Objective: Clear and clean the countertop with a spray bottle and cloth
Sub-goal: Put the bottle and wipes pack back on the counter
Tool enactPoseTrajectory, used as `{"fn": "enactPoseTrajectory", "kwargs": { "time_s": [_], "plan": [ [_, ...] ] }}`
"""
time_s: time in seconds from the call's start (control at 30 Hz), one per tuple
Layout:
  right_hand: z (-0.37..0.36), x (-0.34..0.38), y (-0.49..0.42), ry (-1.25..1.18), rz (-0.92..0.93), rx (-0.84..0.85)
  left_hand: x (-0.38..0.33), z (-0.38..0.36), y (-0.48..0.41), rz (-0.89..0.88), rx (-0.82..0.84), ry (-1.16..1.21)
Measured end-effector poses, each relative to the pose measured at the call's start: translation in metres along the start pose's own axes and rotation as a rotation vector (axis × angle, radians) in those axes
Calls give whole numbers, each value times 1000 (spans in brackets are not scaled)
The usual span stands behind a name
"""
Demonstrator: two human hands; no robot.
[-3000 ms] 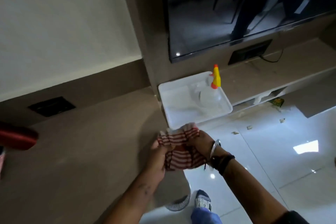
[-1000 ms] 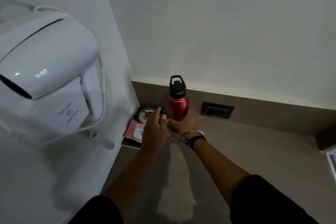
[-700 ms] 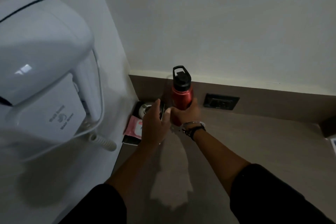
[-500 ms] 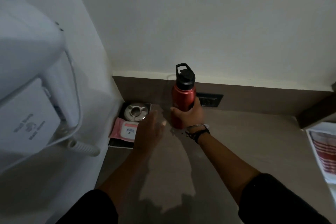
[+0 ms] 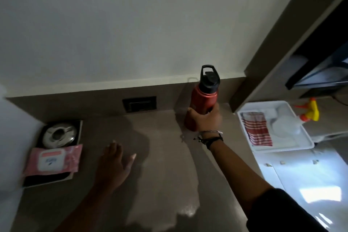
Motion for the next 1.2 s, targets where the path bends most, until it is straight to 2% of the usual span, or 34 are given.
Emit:
{"fn": "enactPoseTrajectory", "kwargs": {
  "time_s": [0.33,0.67,0.87,1.0,1.07,1.2],
  "plan": [
    [57,-34,-73,4,-82,-147,-12,-8,-5,60,77,-114],
    [70,-46,-95,25,-95,-118,-14,-12,-4,106,81,-84],
    [69,-43,-82,53,-112,-138,-10,-14,-4,117,89,5],
    [43,-27,-15,255,-200,-256,-7,-3,4,92,100,70],
    [6,-16,31,221,-133,-121,-1,9,10,65,52,77],
    [-98,13,113,165,63,461,39,42,24,78,-238,178]
  ]
}}
Point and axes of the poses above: each hand's wrist, its own y-axis away from the middle knuckle, its own z-axis out of the back of the hand, x = y × z, the point moved 4 cm from there along -y, towards the middle knuckle, and after that the axes turned 8 degrees about -y, right-handed, at the moved point
